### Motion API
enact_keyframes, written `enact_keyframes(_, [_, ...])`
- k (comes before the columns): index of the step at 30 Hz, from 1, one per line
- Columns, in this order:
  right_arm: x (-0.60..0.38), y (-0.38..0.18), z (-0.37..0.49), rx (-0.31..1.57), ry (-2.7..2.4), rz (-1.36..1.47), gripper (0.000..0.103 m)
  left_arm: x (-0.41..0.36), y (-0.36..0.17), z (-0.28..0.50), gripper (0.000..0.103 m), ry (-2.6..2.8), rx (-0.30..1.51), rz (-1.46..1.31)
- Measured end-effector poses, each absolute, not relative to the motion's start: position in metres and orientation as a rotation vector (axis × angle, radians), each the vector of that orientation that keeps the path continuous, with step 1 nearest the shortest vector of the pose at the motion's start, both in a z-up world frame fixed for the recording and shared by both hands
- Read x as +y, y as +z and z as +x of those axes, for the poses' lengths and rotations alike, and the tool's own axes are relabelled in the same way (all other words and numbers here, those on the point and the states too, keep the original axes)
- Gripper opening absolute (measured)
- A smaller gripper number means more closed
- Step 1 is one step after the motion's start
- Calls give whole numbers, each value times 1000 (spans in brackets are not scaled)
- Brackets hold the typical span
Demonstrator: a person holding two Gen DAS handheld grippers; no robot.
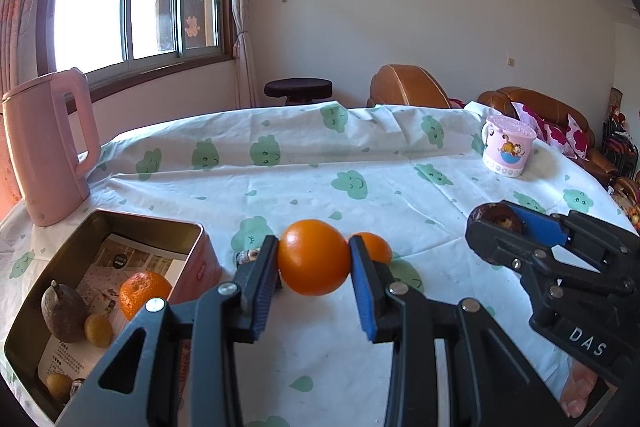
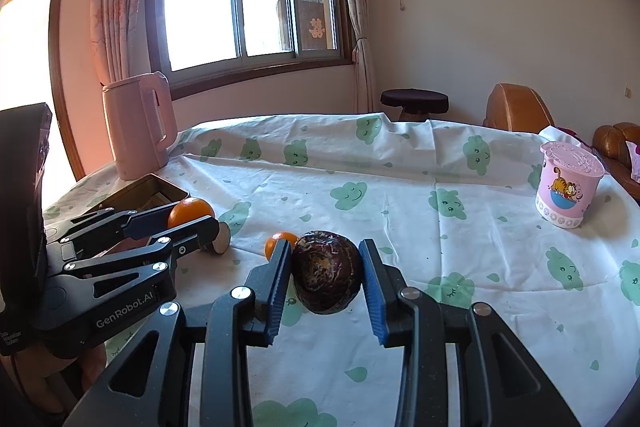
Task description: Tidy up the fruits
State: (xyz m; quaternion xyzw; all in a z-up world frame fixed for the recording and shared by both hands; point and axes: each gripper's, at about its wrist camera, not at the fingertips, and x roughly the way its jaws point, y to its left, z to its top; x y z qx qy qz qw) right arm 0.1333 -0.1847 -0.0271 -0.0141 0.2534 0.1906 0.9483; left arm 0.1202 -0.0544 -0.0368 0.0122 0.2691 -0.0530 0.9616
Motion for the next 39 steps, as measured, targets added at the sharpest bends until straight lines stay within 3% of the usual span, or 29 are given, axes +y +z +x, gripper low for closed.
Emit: enact_keyframes(39, [-191,-16,106,354,383,-24,37,-51,-24,92,37,-53,393,24])
